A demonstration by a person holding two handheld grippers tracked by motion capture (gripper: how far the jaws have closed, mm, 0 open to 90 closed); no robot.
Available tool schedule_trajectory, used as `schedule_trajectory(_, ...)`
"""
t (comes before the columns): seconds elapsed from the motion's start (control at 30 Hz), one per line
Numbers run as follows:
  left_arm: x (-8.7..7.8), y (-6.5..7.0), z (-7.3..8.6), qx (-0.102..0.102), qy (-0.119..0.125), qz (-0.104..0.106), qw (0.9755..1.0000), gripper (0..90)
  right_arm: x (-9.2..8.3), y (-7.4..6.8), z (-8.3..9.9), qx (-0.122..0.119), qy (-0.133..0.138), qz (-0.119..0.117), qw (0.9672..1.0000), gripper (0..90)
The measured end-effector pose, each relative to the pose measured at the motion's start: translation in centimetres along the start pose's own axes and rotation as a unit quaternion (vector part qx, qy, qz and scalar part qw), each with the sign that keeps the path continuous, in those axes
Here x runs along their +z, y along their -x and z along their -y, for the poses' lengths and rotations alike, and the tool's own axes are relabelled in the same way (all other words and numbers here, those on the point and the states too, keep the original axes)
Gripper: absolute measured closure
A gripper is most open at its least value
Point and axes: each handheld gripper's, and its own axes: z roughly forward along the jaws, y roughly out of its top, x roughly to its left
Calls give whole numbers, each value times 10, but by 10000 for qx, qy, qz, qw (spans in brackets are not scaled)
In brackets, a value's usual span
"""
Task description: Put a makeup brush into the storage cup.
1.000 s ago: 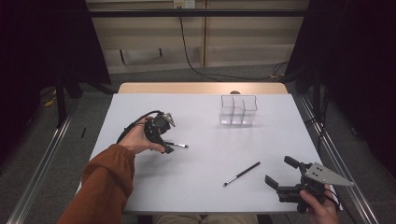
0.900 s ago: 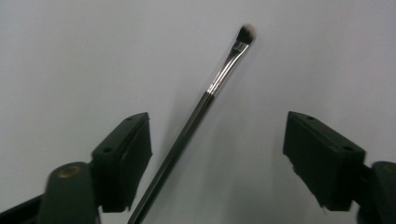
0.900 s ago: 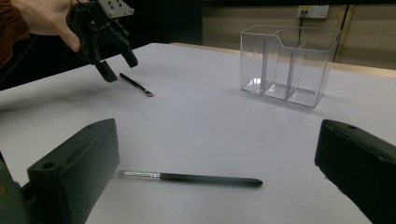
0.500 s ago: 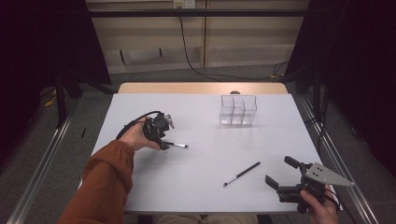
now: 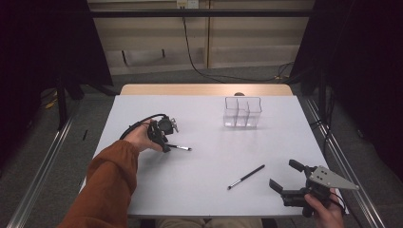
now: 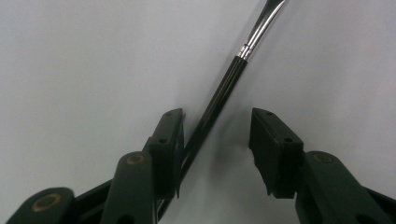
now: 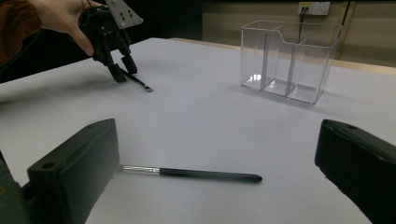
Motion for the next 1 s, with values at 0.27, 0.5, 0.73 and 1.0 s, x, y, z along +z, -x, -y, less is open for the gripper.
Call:
schedule_trajectory(0.27,4,-3,-8,-15,-265,190,9995,654,1,-1,0,21,-5,-34,10000,0)
schedule_trajectory(0.5,4,-3,-12,49,-433,321,9985,784,1,-1,0,22,-14,-45,10000,0)
schedule_trajectory(0.73,4,1,-13,35,-452,166,9988,848,2,-1,0,32,-24,-56,10000,0)
schedule_trajectory(1.0,1,-1,-7,-260,-209,205,9992,849,1,0,1,26,-26,-26,10000,0)
